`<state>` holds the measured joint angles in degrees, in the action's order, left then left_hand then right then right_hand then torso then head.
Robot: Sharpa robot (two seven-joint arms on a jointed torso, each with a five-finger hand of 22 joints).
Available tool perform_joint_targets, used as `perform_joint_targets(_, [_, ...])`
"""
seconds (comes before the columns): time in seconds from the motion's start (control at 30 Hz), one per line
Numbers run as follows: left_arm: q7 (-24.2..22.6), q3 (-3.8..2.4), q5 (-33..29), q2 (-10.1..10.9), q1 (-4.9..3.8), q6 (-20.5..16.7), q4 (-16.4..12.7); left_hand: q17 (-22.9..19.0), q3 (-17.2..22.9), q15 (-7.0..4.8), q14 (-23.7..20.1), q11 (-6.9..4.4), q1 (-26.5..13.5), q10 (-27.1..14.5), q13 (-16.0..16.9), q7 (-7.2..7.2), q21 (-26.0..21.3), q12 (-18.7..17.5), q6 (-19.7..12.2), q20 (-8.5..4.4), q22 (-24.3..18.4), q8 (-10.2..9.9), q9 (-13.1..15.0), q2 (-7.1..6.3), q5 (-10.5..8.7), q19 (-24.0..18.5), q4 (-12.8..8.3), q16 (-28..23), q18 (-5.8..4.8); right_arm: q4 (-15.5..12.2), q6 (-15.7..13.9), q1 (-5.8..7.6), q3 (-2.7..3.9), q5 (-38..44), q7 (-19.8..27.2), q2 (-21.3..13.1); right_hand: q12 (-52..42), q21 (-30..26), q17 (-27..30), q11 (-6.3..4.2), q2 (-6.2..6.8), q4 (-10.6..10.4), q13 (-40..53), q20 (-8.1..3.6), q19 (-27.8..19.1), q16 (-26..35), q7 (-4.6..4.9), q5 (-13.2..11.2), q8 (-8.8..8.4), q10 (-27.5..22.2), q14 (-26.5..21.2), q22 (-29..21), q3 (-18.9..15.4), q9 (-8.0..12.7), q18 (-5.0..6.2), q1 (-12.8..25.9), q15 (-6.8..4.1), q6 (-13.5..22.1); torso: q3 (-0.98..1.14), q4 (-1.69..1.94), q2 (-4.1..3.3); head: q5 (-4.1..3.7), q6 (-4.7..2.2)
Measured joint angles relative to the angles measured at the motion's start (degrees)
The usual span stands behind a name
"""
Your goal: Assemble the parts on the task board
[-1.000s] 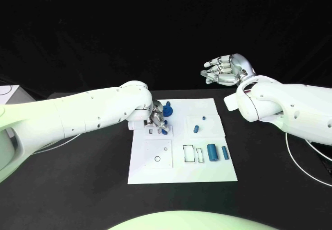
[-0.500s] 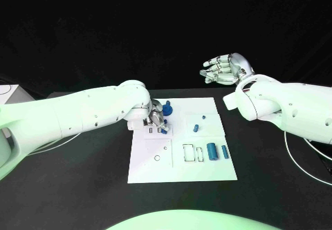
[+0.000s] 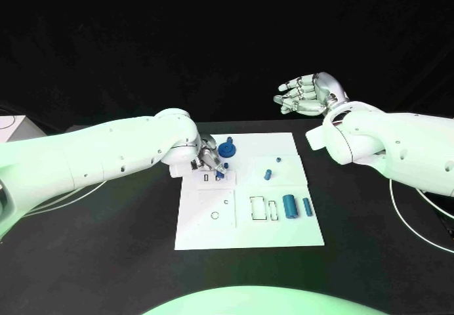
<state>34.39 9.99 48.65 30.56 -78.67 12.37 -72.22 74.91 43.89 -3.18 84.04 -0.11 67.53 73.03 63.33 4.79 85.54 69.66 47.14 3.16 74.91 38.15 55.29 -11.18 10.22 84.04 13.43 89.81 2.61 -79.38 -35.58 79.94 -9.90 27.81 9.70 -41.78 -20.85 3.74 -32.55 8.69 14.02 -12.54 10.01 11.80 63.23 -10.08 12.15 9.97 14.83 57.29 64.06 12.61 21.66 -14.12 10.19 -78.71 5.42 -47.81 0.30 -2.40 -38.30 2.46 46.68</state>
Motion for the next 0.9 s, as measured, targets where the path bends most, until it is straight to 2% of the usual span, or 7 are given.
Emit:
perform_joint_targets(0.33, [0.7, 0.11, 2.8, 0.1, 0.0, -1.3, 0.3, 0.0, -0.6, -0.23, -0.2, -0.5, -1.4, 0.9, 0.4, 0.07, 0.2, 0.3, 0.8, -0.41, 0.0, 0.0, 1.1, -0.6, 5.18, 0.0, -0.6, 0.0, 0.0, 0.2, 0.2, -0.06, -0.01, -0.1, 0.0, -0.1, 0.2, 0.0, 0.3, 0.0, -0.23, 0.3, -0.5, 0.21, -0.2, 0.2, 0.0, 0.0, -0.23, 0.0, -0.2, -0.6, -0.3, 0.1, 0.0, 0.2, 0.2, 0.0, -0.02, -0.01, -0.02, 0.35, 0.25])
perform_joint_targets(0.37, [0.8, 0.12, 3.0, 0.0, 0.0, -1.4, 0.3, 0.0, -0.8, -0.4, 0.0, -0.31, -1.7, 1.1, 0.5, -0.02, 0.2, 0.3, 0.9, -0.41, 0.0, 0.0, 1.4, -0.98, 6.19, 0.0, -0.8, 0.0, 0.0, 0.2, 0.2, -0.06, -0.02, -0.1, 0.0, -0.1, 0.2, 0.0, 0.3, 0.0, -0.23, 0.3, -0.5, 0.21, -0.2, 0.2, 0.0, 0.0, -0.23, 0.0, -0.2, -0.6, -0.3, 0.1, 0.0, 0.2, 0.21, 0.0, -0.02, -0.01, -0.02, 0.37, 0.29])
perform_joint_targets(0.5, [1.2, 0.17, 3.8, -0.3, 0.0, -1.7, 0.5, 0.0, -1.1, -0.4, 0.0, -0.65, -2.3, 1.6, 0.8, -0.13, 0.2, 0.6, 1.6, -0.41, 0.0, 0.0, 1.7, -0.98, 9.12, 0.0, -1.1, 0.0, 0.0, 0.2, 0.2, -0.08, -0.02, -0.1, 0.0, -0.1, 0.2, 0.0, 0.4, 0.2, -0.23, 0.3, -0.6, 0.21, -0.2, 0.4, 0.15, 0.0, -0.23, -0.2, -0.2, -0.7, -0.3, 0.1, 0.0, 0.2, 0.21, 0.2, -0.05, -0.04, -0.03, 0.44, 0.35])
perform_joint_targets(0.6, [1.4, 0.2, 4.3, -0.6, 0.0, -2.0, 0.5, 0.0, -1.2, -0.4, 0.0, -0.61, -2.9, 1.9, 1.2, -0.2, 0.2, 0.9, 1.6, -0.61, 0.0, 0.0, 2.0, -1.13, 10.61, -0.2, -1.2, 0.0, 0.0, 0.2, 0.3, -0.09, -0.02, -0.1, 0.0, -0.1, 0.2, 0.0, 0.4, 0.2, -0.23, 0.3, -0.6, 0.21, -0.2, 0.5, 0.14, 0.0, -0.23, -0.2, -0.2, -0.8, -0.3, 0.1, 0.0, 0.2, 0.21, 0.2, -0.06, -0.1, -0.04, 0.51, 0.42])
perform_joint_targets(0.9, [1.9, 0.36, 5.6, -1.2, 0.02, -2.7, 0.5, 0.0, -1.4, -0.6, -0.2, -0.81, -3.2, 2.1, 1.5, -0.2, 0.4, 0.9, 2.0, -0.82, 0.0, 0.0, 2.2, -1.36, 11.71, 0.0, -1.4, 0.0, 0.0, 0.2, 0.5, -0.13, -0.04, -0.2, 0.0, -0.1, 0.2, 0.0, 0.5, 0.2, -0.22, 0.3, -0.7, 0.41, -0.4, 0.4, -0.05, 0.0, -0.23, -0.2, -0.2, -0.9, -0.3, 0.2, 0.0, 0.2, 0.2, 0.4, -0.06, -0.09, -0.06, 0.55, 0.62])
